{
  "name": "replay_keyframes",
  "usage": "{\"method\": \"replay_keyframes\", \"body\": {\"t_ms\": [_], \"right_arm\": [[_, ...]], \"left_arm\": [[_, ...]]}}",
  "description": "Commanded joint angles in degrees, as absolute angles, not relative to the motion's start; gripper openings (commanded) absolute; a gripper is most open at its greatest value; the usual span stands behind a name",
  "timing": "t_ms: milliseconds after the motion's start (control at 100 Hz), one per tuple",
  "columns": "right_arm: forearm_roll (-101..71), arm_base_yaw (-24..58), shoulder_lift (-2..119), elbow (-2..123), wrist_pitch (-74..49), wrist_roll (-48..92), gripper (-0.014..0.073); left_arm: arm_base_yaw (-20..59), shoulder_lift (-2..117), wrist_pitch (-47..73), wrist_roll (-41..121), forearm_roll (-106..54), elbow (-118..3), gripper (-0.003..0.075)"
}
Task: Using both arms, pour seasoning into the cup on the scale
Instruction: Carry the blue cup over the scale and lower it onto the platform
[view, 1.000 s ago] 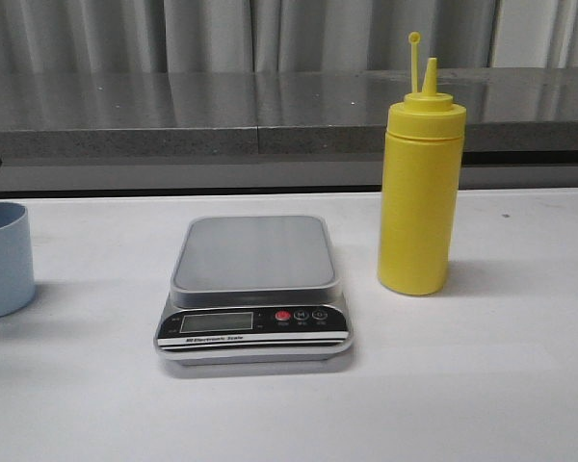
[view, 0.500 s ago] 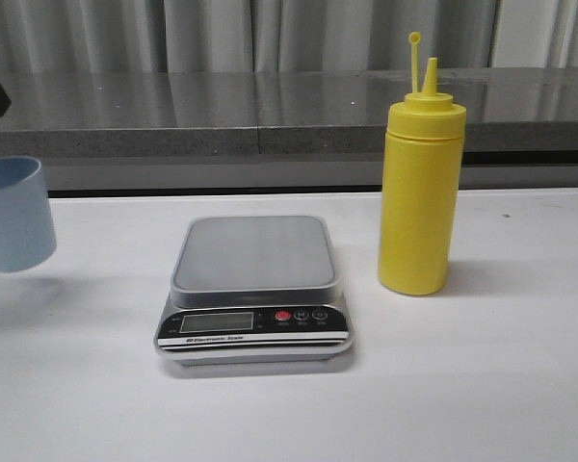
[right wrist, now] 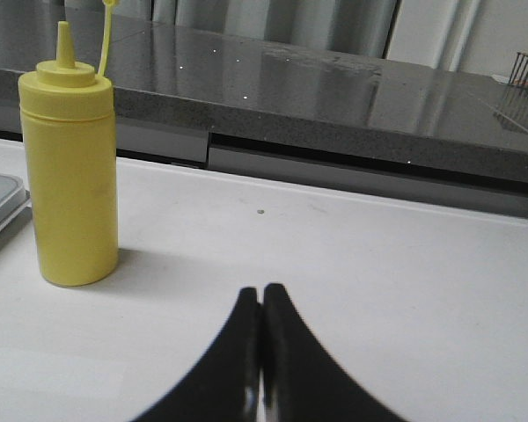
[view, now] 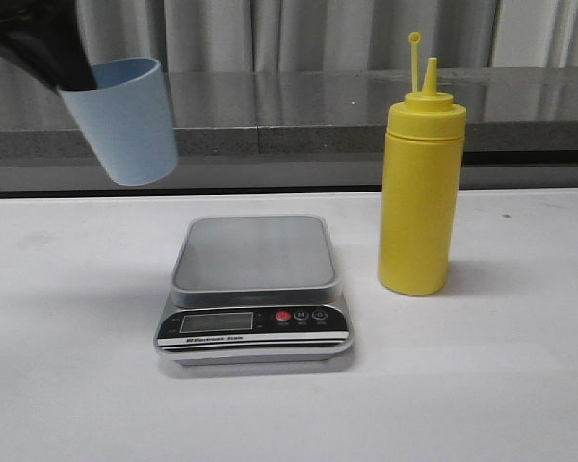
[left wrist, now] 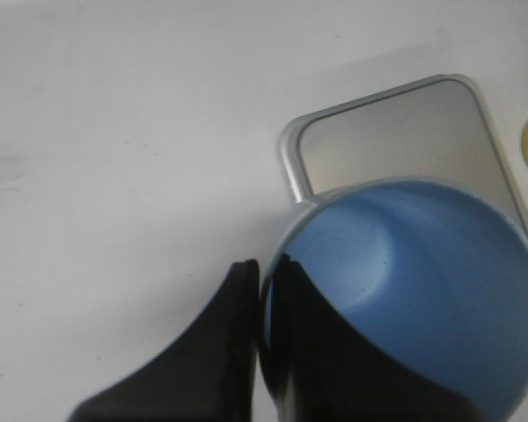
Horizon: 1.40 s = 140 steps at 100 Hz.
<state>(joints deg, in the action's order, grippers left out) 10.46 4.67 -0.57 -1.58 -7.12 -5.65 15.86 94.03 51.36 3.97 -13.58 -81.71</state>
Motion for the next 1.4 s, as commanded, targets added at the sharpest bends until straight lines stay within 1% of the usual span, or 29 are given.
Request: {"method": "replay_keyframes", "body": {"t_ms": [0, 300, 540, 770, 1390], "right_arm": [[10.61, 4.32, -1.48, -1.62, -2.43, -5.24, -0.0120], [10.61, 4.32, -1.48, -1.62, -2.43, -5.24, -0.0120], [10.61, 4.32, -1.48, -1.62, -2.43, -5.24, -0.0120], [10.61, 4.32, -1.48, -1.62, -2.43, -5.24, -0.0120], [10.61, 4.32, -1.48, -1.62, -2.43, -5.24, -0.0120]], "left_arm": [[18.69, 94.07, 49.84, 3.83, -14.83, -85.35, -0.0018], [24.53, 103.08, 51.90, 3.83, -14.83, -92.68, -0.0018], [26.55, 107.71, 53.10, 3.83, -13.99, -96.01, -0.0018], [26.92, 108.47, 53.36, 3.83, -11.43, -96.01, -0.0018], [26.92, 109.95, 52.83, 3.83, -11.41, -96.01, -0.0018]]}}
